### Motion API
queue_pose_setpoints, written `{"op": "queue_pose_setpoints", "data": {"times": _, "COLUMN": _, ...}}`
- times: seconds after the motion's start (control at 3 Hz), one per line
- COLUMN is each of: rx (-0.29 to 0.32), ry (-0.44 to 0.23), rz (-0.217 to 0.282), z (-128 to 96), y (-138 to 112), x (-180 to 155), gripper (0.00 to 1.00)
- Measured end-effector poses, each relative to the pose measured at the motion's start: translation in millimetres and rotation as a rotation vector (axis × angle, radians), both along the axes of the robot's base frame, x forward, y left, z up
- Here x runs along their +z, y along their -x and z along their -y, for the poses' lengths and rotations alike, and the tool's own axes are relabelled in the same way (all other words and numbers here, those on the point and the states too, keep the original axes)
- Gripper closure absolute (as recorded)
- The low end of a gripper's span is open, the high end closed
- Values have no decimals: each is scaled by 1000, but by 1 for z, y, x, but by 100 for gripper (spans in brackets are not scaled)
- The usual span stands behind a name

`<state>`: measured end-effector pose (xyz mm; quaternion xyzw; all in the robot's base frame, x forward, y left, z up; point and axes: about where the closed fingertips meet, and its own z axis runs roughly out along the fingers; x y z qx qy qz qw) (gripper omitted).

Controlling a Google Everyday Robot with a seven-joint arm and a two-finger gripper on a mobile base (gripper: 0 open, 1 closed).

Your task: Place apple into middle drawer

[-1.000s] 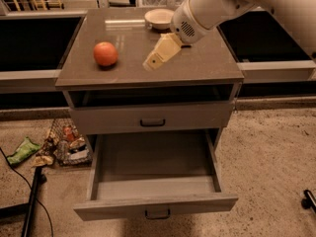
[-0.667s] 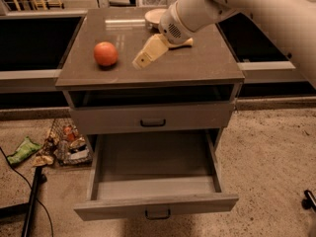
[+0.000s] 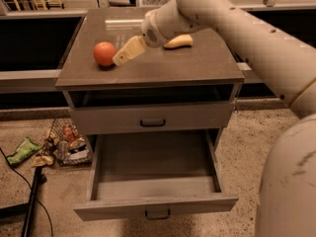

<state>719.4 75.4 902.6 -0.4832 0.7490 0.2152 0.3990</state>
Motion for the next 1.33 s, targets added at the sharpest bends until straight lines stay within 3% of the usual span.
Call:
{"op": "queue_pose_setpoints", "data": {"times": 0.67, "rx": 28, "ry": -113, "rz": -25, "z": -66, "y": -23, "x": -22, "gripper": 0}}
{"op": "queue_pose_setpoints", "data": {"times": 1.33, "rx": -1, "ry": -142, "rz": -45, "z": -95, "y": -42, "x": -45, "gripper": 0}}
